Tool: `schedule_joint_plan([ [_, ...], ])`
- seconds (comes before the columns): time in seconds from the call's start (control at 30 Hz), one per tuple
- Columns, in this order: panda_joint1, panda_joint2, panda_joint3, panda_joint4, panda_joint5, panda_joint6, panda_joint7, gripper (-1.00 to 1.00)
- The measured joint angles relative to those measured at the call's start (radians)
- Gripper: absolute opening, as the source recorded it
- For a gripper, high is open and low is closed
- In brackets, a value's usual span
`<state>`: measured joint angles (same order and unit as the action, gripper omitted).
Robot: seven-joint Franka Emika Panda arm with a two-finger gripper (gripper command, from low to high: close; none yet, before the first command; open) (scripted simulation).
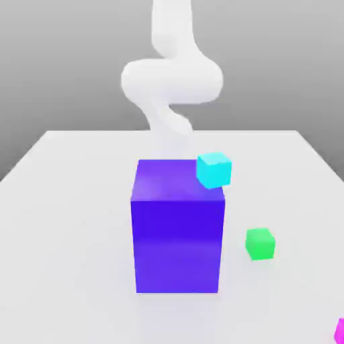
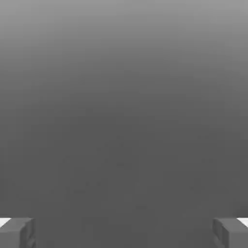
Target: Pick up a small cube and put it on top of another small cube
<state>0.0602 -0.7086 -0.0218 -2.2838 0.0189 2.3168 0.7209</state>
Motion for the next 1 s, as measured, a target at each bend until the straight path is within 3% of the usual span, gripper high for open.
schedule_joint_plan([
  [0.3, 0.180, 0.334, -0.044, 0.059, 0.091, 0.059, -0.303, 0.00],
  [0.6, 0.295, 0.660, -0.010, 0.117, 0.148, 0.119, -0.578, 0.00],
  [0.8, 0.353, 0.871, 0.025, 0.154, 0.119, 0.165, -0.716, 0.00],
  [1.0, 0.405, 1.077, 0.058, 0.189, 0.024, 0.215, -0.809, 0.00],
])
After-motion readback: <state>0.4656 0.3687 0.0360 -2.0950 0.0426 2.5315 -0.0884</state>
